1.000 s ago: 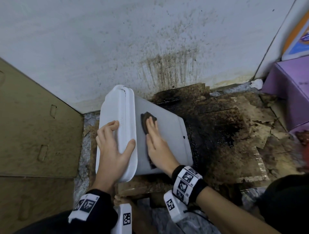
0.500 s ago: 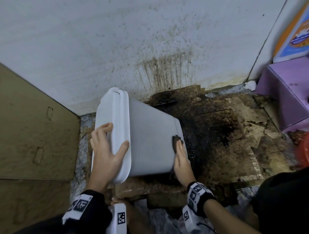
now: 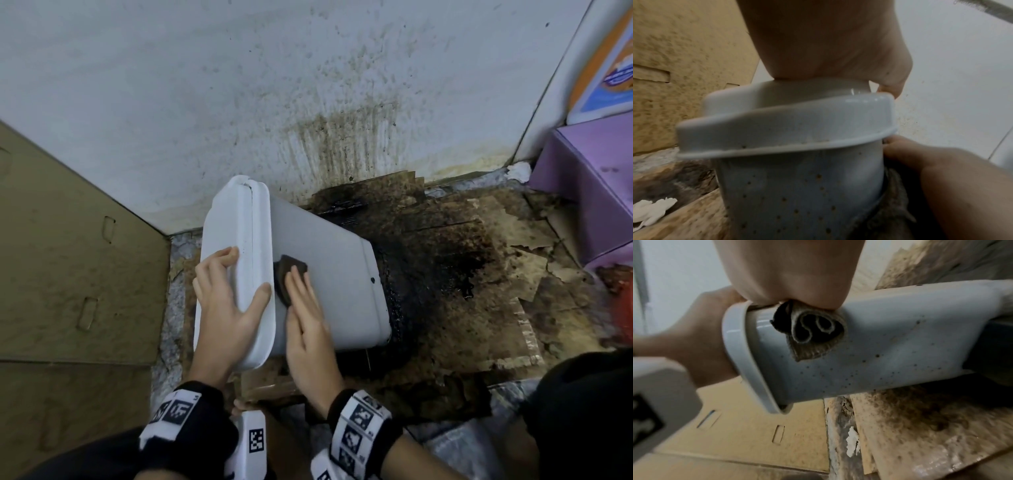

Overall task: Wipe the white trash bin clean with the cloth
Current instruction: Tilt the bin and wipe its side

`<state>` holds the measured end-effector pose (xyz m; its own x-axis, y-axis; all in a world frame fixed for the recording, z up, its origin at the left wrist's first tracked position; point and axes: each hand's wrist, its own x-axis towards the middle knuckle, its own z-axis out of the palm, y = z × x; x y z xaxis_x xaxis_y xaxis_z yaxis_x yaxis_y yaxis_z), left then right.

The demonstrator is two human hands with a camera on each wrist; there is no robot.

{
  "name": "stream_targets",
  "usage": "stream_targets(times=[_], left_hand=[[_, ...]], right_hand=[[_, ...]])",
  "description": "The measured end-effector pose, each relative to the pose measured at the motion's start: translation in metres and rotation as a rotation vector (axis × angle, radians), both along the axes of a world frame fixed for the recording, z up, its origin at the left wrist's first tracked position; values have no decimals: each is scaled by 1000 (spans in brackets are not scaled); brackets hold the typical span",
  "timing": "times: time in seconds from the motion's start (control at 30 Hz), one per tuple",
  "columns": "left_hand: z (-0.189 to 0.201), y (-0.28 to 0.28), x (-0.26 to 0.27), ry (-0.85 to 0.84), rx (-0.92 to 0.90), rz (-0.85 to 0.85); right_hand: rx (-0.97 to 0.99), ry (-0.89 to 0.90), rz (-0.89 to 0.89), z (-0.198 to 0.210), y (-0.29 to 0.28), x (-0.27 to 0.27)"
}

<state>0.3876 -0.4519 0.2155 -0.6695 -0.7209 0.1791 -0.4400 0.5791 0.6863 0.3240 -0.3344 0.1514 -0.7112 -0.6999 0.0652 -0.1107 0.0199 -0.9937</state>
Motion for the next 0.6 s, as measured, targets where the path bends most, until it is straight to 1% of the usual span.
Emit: stream_targets(times=[0.07, 0.13, 0.2, 0.3, 0.43, 0.5, 0.6], left_hand=[[0, -1, 0, -2, -7, 3], [-1, -1, 0, -3, -16, 4], [0, 0, 0, 2, -15, -2], [3, 2, 0, 17, 15, 7], [3, 1, 0, 2, 25, 14], [3, 0, 0, 4, 24, 10], [3, 0, 1, -4, 29, 9]], right_hand=[[-19, 88, 31, 0, 4, 1], [-21, 178, 60, -10, 9, -6], [-7, 198, 42, -28, 17, -15], [66, 121, -28, -66, 33, -30], [248, -10, -172, -121, 60, -53], [306, -68, -237, -135, 66, -58], [342, -150, -309, -142, 64, -58]])
